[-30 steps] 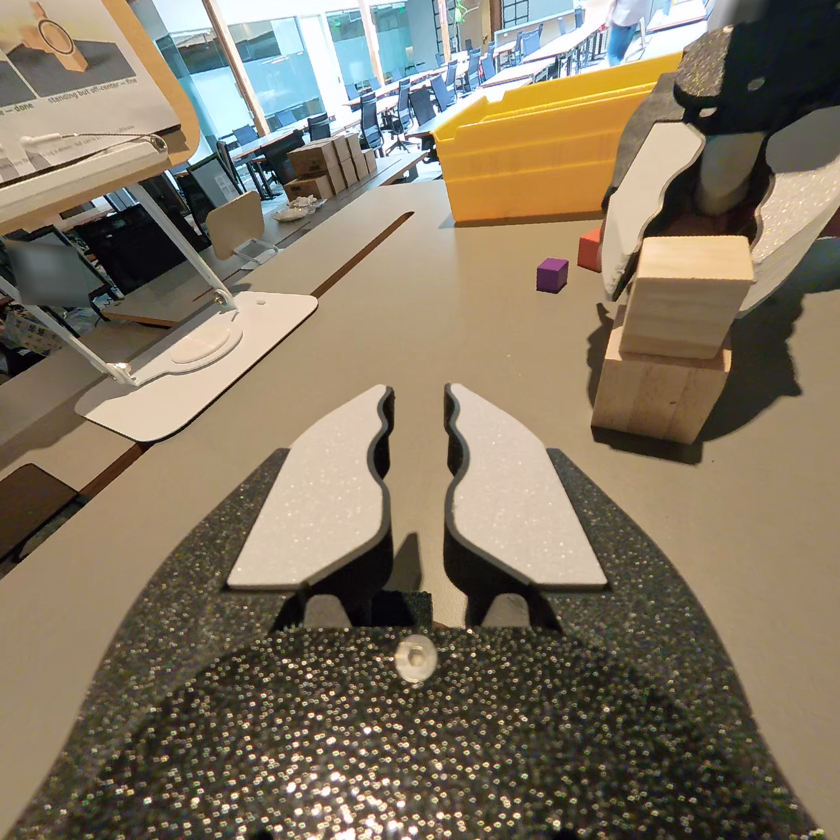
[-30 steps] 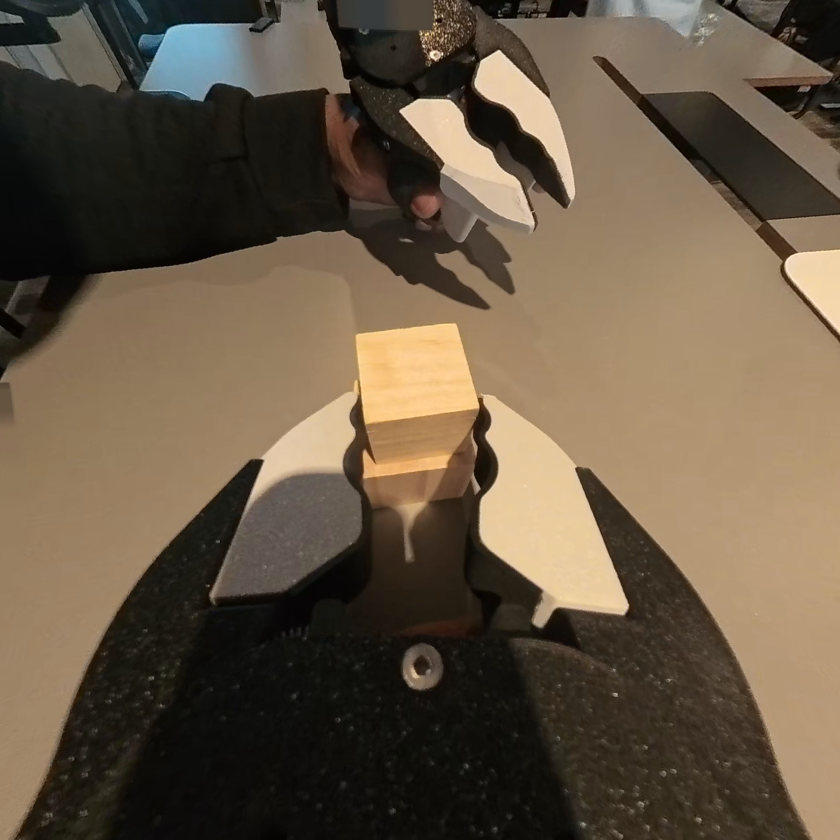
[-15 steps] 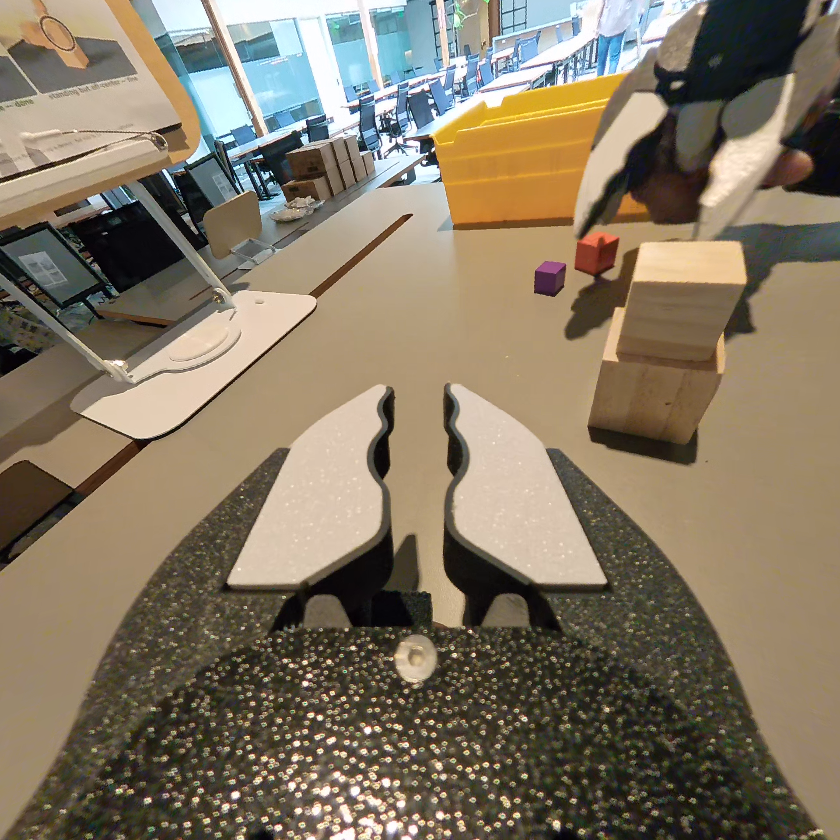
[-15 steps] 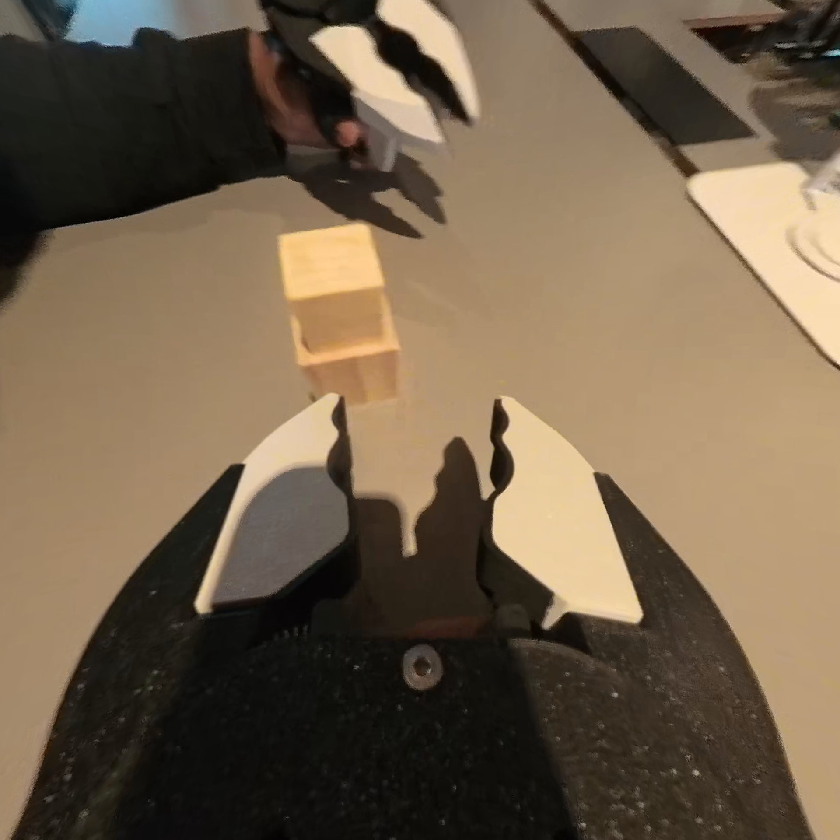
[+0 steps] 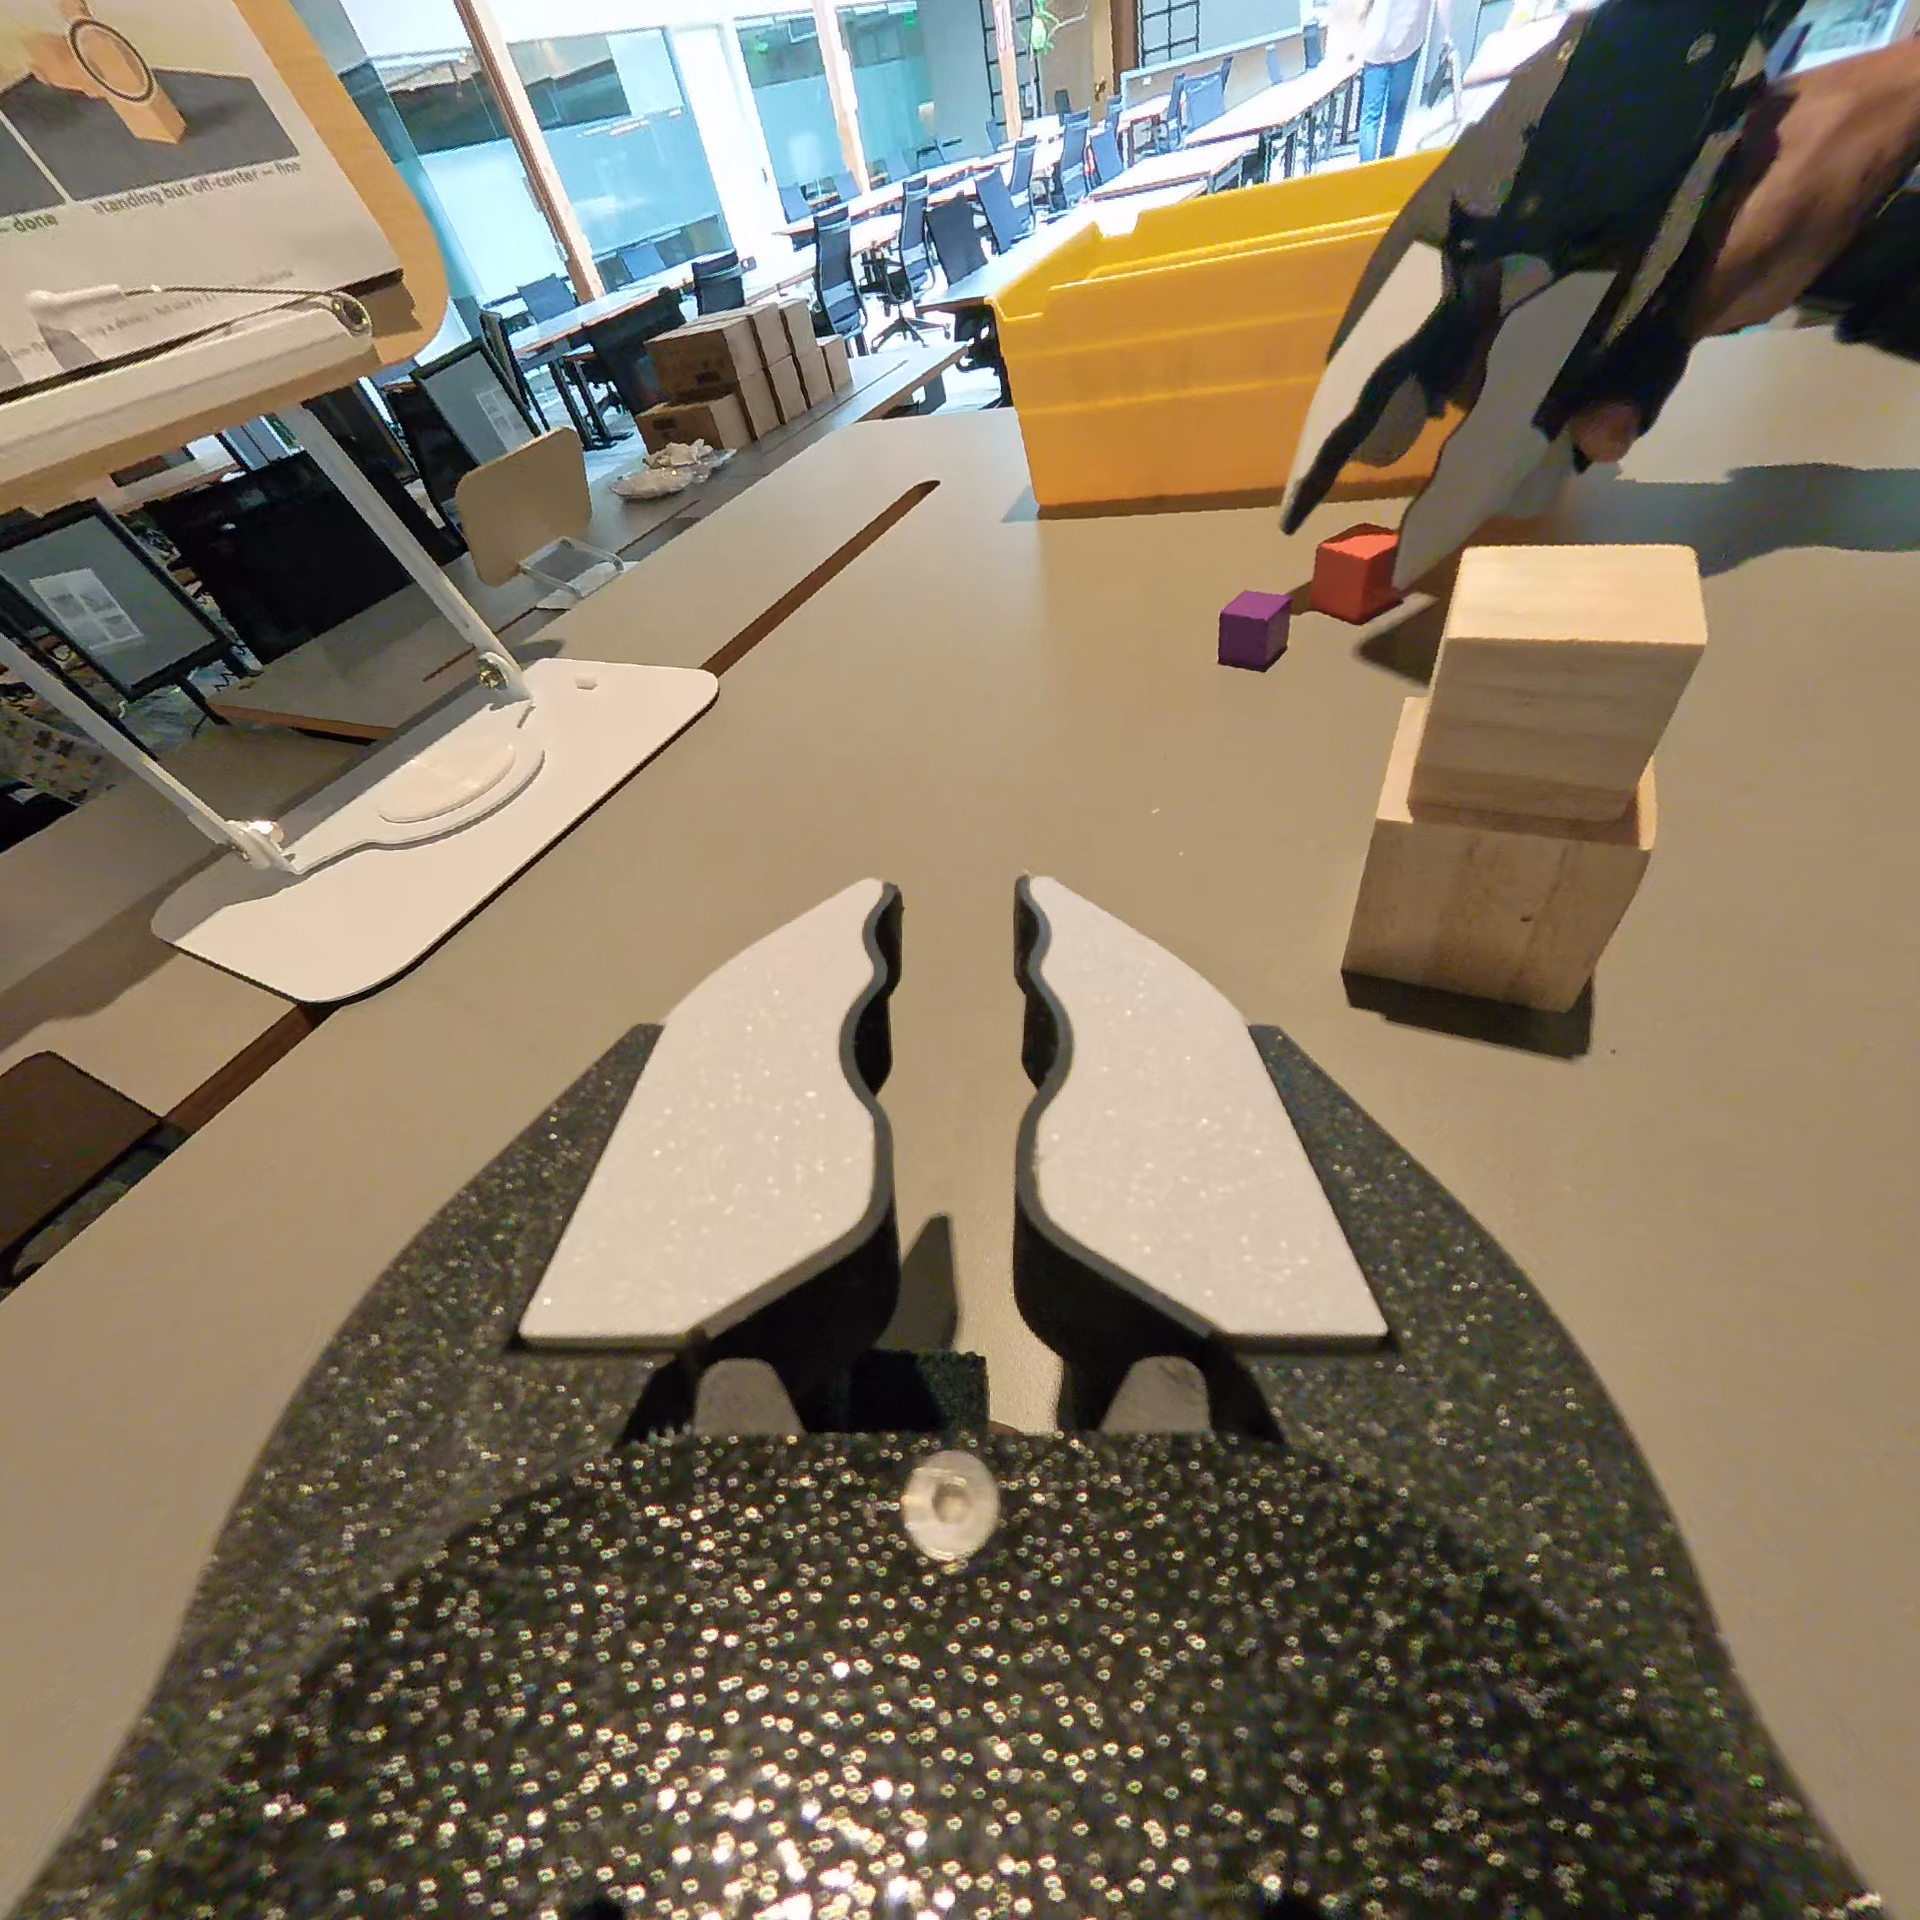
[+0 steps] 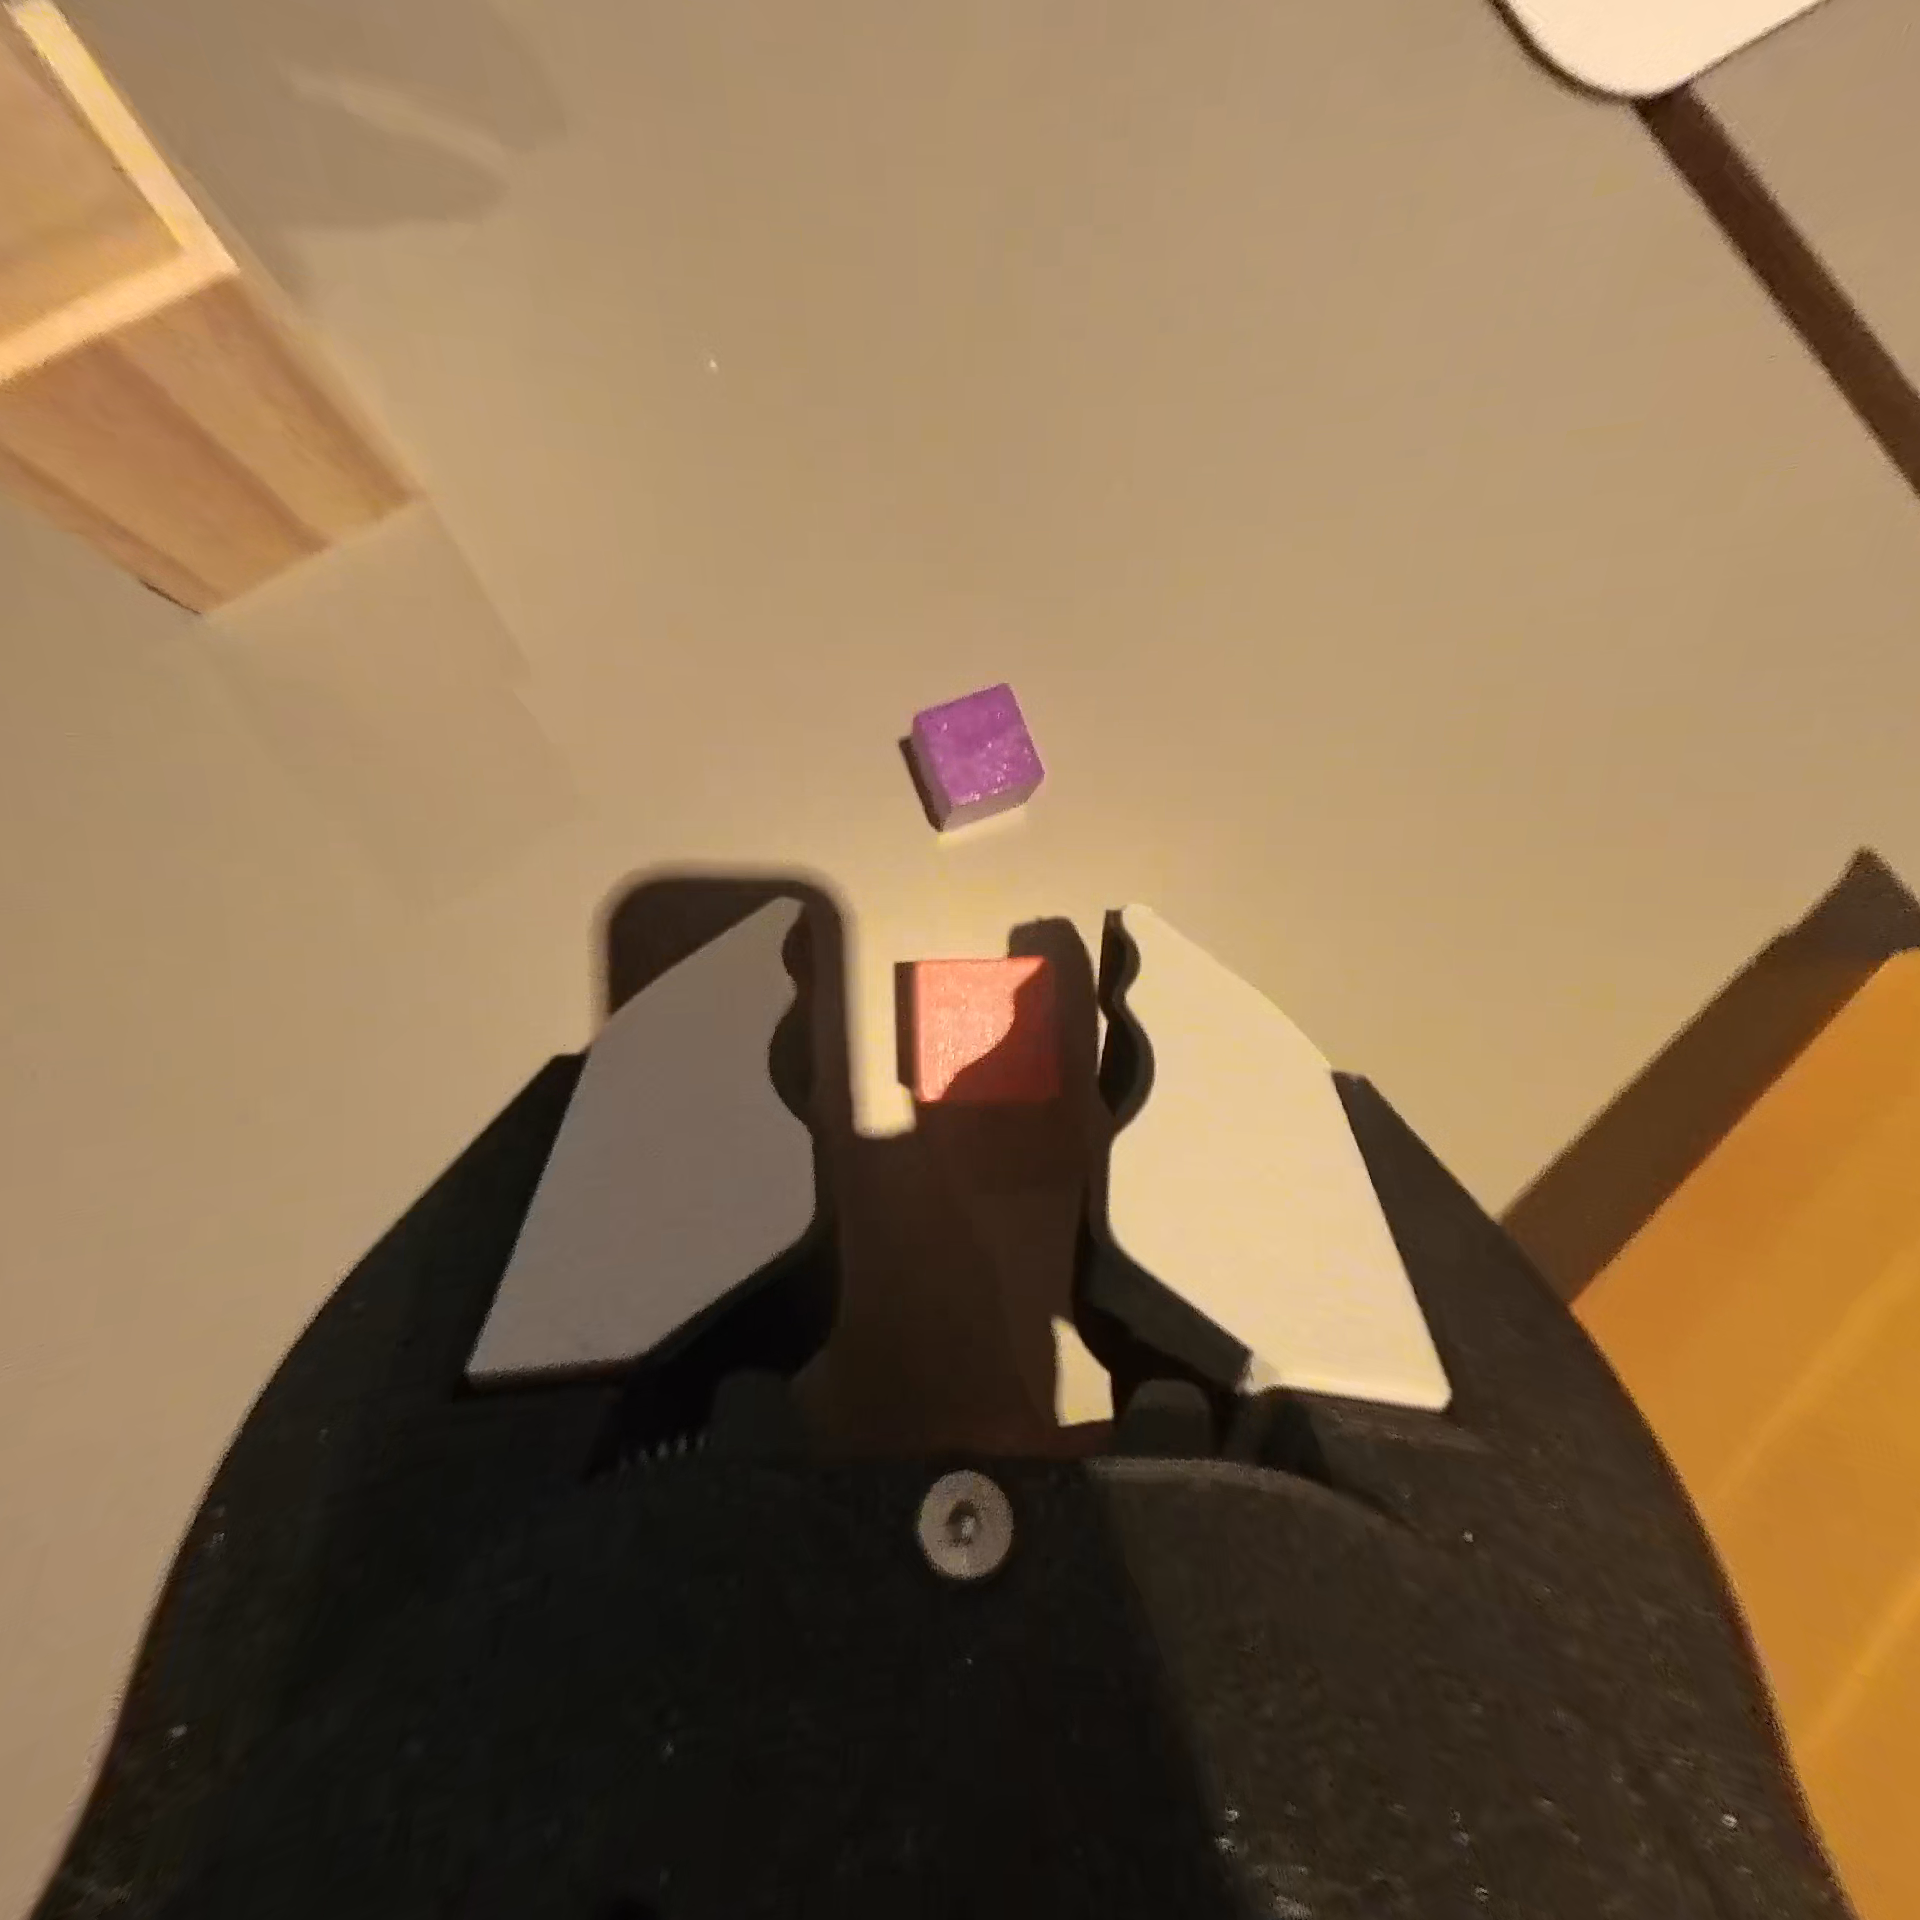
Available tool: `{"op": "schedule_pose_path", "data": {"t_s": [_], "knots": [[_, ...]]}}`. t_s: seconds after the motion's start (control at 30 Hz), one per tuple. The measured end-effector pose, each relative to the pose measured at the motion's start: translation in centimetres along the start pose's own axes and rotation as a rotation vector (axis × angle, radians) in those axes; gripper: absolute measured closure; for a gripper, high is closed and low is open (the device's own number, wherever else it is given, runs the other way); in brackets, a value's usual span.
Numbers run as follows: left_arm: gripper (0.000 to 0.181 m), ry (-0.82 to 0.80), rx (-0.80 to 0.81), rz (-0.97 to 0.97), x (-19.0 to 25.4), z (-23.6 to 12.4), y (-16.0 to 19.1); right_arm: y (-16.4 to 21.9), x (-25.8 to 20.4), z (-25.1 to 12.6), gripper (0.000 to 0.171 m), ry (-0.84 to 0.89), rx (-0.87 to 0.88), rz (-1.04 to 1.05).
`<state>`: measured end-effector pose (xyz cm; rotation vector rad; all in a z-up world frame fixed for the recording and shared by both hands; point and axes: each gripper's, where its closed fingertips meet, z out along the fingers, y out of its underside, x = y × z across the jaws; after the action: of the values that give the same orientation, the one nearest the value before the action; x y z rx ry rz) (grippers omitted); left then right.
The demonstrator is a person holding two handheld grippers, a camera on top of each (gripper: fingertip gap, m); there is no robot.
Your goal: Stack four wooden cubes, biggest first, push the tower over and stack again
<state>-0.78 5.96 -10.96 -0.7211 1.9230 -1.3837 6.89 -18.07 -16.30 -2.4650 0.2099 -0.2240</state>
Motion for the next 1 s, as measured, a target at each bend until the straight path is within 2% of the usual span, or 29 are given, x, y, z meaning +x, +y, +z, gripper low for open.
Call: {"op": "schedule_pose_path", "data": {"t_s": [0.13, 0.27, 0.4, 0.5, 0.67, 0.83, 1.0], "knots": [[0.161, 0.002, -0.001, 0.0, 0.0, 0.0, 0.0, 0.9, 0.2, 0.1, 0.121, 0.047, -0.091, 0.048], [0.161, 0.006, -0.004, -0.002, 0.0, 0.0, 0.0, 2.0, 0.6, 0.3, 0.142, 0.066, -0.159, 0.103], [0.161, 0.01, -0.007, -0.003, 0.1, 0.1, 0.1, 1.4, 0.5, 0.5, 0.144, 0.055, -0.144, 0.104], [0.161, 0.012, -0.01, -0.005, 0.1, 0.1, 0.1, -1.4, -0.6, -0.4, 0.144, 0.013, -0.033, 0.072], [0.162, 0.014, -0.005, -0.008, 0.0, 0.1, 0.1, -9.3, -5.5, -3.9, 0.144, -0.14, 0.166, -0.118], [0.162, 0.016, 0.004, -0.011, 0.0, 0.0, 0.0, -13.9, -11.5, -5.3, 0.144, -0.312, 0.15, -0.396], [0.162, 0.019, 0.013, -0.015, 0.0, -0.1, -0.1, -14.7, -14.2, -3.6, 0.144, -0.409, 0.074, -0.497]]}}
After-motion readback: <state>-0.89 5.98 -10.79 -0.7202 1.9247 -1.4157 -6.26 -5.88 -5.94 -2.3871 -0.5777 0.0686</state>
